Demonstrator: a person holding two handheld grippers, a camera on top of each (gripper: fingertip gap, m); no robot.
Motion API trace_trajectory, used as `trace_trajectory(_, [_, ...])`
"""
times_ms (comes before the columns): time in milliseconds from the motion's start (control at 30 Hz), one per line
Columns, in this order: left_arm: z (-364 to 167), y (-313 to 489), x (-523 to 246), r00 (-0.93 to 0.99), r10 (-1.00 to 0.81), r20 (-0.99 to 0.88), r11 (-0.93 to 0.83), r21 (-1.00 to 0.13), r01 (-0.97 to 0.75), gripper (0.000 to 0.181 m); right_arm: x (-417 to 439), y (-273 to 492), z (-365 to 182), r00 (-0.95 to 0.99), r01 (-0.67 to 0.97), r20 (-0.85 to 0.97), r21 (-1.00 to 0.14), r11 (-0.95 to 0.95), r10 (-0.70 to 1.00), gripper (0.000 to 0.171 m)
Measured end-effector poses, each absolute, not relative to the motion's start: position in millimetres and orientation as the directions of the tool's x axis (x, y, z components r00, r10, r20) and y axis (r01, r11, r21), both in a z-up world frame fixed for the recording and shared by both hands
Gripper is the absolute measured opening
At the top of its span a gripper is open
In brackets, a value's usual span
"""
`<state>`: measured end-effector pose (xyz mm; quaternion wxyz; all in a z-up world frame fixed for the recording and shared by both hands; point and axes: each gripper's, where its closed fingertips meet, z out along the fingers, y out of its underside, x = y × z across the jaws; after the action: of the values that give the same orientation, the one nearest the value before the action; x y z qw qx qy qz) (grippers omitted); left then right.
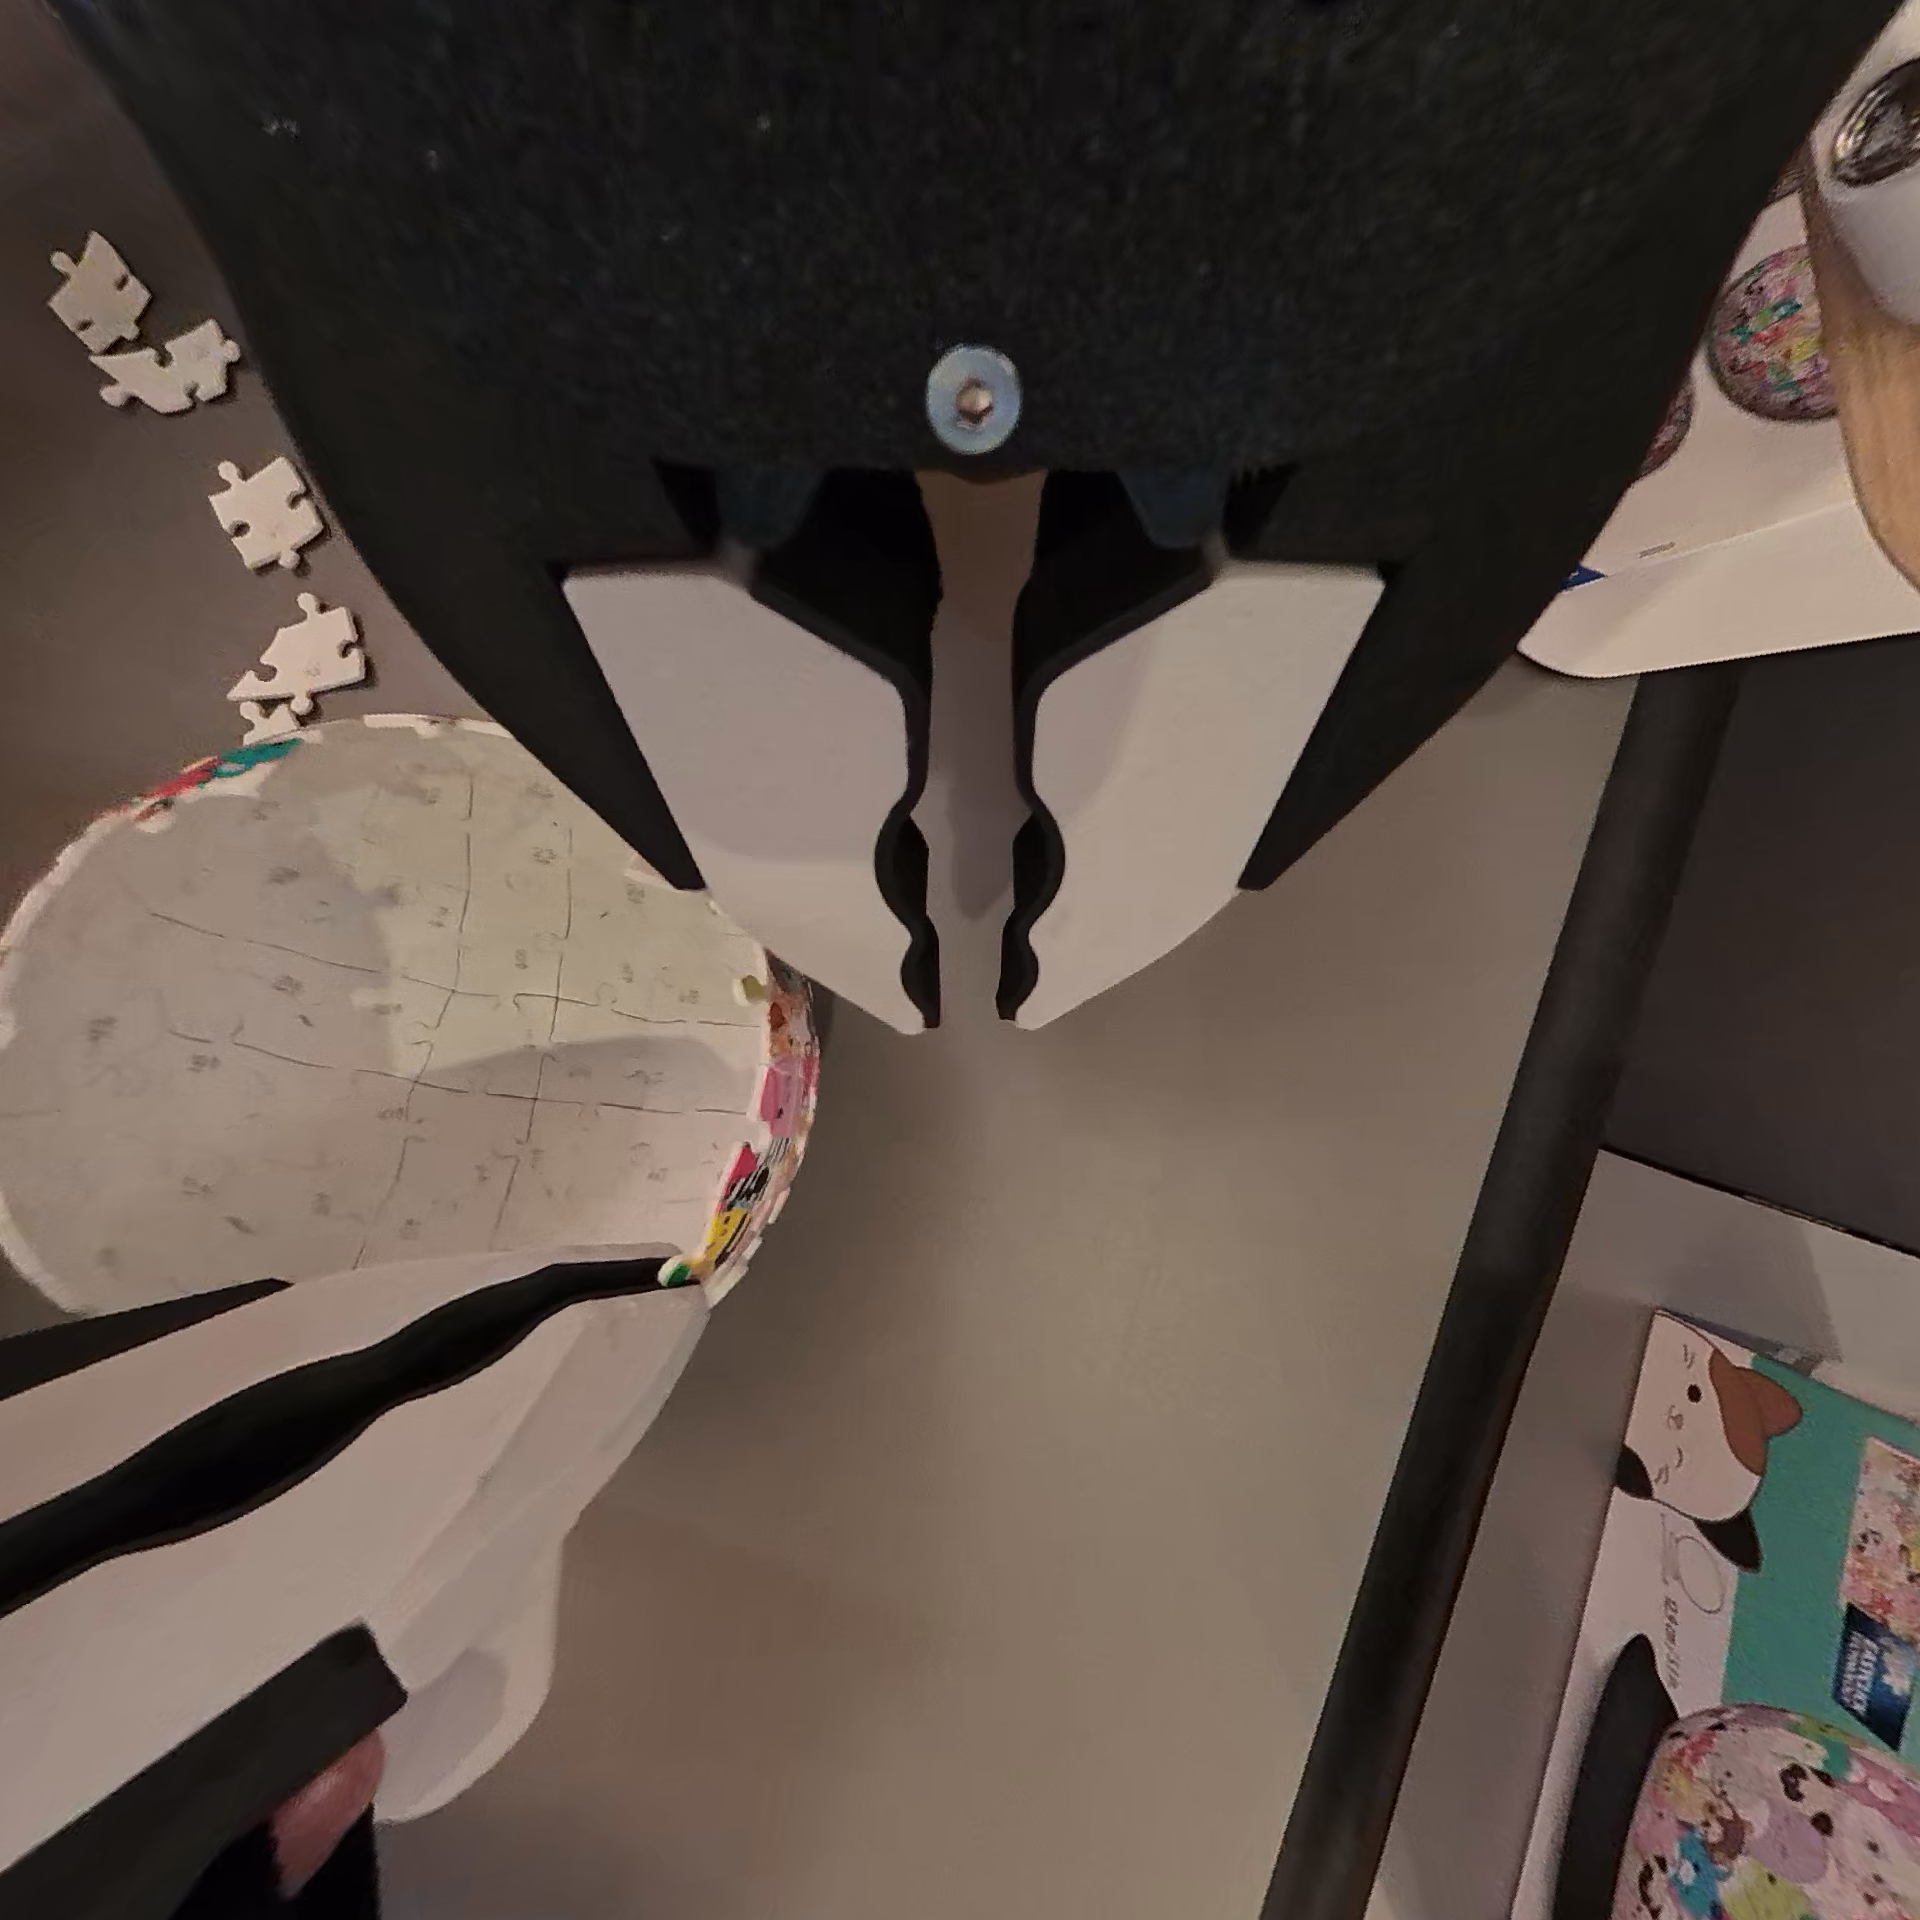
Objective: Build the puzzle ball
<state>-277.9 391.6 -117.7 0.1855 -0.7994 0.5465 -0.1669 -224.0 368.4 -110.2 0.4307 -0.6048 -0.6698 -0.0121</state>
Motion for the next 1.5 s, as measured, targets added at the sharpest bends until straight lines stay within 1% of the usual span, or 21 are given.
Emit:
trace_trajectory(100, [-119,388,-276,0.321,-0.945,0.061,-0.310,-0.473,-0.825,0.011,-225,370,-109,0.098,0.826,0.600,-0.494,0.272,0.794,0.002])
trace_trajectory(300, [-108,383,-265,0.274,-0.960,0.055,-0.263,-0.509,-0.819,0.011,-223,374,-109,0.087,0.832,0.628,-0.473,0.290,0.773,0.002])
trace_trajectory(467, [-106,381,-263,0.260,-0.964,0.050,-0.249,-0.505,-0.826,0.011,-222,377,-108,0.070,0.844,0.653,-0.442,0.305,0.754,0.002])
trace_trajectory(567, [-105,381,-263,0.259,-0.965,0.044,-0.244,-0.509,-0.825,0.011,-222,378,-108,0.072,0.845,0.651,-0.442,0.301,0.756,0.002])
trace_trajectory(967, [-106,381,-262,0.258,-0.966,0.031,-0.237,-0.507,-0.829,0.015,-222,378,-108,0.106,0.835,0.625,-0.478,0.272,0.774,0.003])
trace_trajectory(1267, [-106,382,-264,0.268,-0.963,0.027,-0.243,-0.514,-0.823,0.017,-221,379,-110,0.141,0.823,0.564,-0.523,0.220,0.814,0.004])
trace_trajectory(1400, [-94,382,-271,0.299,-0.954,0.010,-0.256,-0.544,-0.799,0.018,-219,378,-108,0.161,0.810,0.524,-0.555,0.191,0.836,0.005])
trace_trajectory(1500, [-72,364,-288,0.339,-0.941,-0.022,-0.269,-0.564,-0.781,0.021,-215,377,-103,0.194,0.782,0.457,-0.606,0.144,0.868,0.004])
